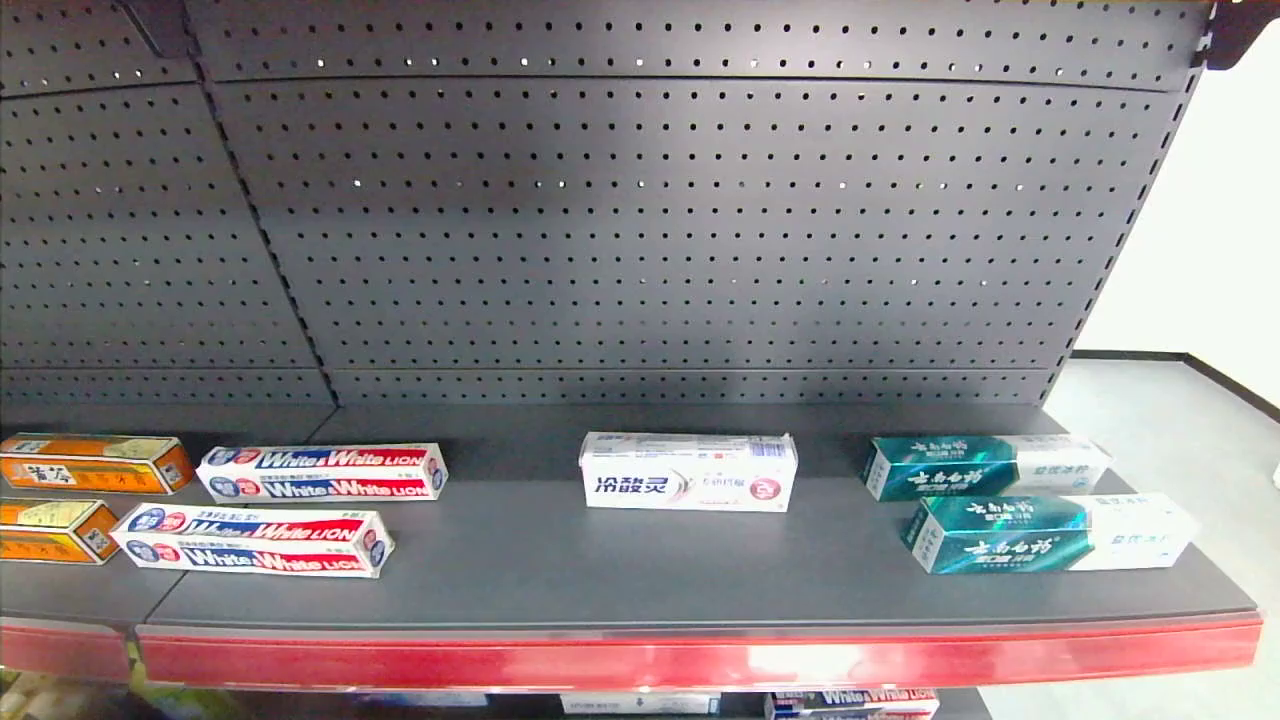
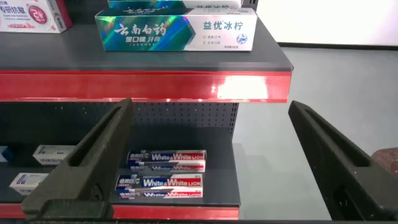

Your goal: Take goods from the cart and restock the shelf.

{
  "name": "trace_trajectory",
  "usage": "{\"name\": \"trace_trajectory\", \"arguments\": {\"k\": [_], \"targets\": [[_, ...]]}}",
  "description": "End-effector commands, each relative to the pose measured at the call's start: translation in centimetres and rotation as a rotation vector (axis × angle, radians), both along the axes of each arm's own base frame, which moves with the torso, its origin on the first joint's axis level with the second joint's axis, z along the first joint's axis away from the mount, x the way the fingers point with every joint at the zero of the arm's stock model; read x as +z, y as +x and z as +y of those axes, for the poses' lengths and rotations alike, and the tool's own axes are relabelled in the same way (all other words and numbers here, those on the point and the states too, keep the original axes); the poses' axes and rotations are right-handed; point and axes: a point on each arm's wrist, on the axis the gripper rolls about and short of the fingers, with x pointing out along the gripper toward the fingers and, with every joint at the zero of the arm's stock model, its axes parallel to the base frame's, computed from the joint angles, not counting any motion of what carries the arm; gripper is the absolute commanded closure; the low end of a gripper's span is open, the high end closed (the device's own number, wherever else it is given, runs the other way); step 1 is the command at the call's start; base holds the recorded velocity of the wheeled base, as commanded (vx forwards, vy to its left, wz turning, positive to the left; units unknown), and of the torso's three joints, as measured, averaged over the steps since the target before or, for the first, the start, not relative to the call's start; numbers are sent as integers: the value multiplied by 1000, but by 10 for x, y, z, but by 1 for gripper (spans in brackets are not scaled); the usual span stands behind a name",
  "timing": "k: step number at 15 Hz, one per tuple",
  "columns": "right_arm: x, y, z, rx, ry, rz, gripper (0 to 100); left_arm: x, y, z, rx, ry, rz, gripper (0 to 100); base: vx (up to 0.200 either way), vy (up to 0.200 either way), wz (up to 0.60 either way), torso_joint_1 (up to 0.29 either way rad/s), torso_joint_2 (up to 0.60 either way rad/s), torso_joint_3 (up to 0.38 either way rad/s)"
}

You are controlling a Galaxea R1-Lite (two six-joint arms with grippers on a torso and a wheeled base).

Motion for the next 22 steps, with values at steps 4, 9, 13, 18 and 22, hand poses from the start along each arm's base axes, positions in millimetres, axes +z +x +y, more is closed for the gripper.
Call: {"name": "trace_trajectory", "arguments": {"k": [4, 9, 13, 18, 22], "targets": [[0, 0, 0, 0, 1, 0, 0, 0, 0, 0, 0, 0, 0, 0, 0, 0, -600, 1, 1, 5], [0, 0, 0, 0, 2, 0, 0, 0, 0, 0, 2, 0, 0, 0, 0, 0, -600, 12, 4, 4], [0, 0, 0, 0, 1, 0, 0, 0, 0, 0, 2, 0, 0, 0, 0, 0, -600, 0, 1, 1], [0, 0, 0, 0, 1, 0, 0, 0, 0, 0, 0, 0, 0, 0, 0, 0, -600, 2, 3, 4], [0, 0, 0, 0, 1, 0, 0, 0, 0, 0, 0, 0, -2, 0, 0, 0, -450, 3, -2, 3]]}}
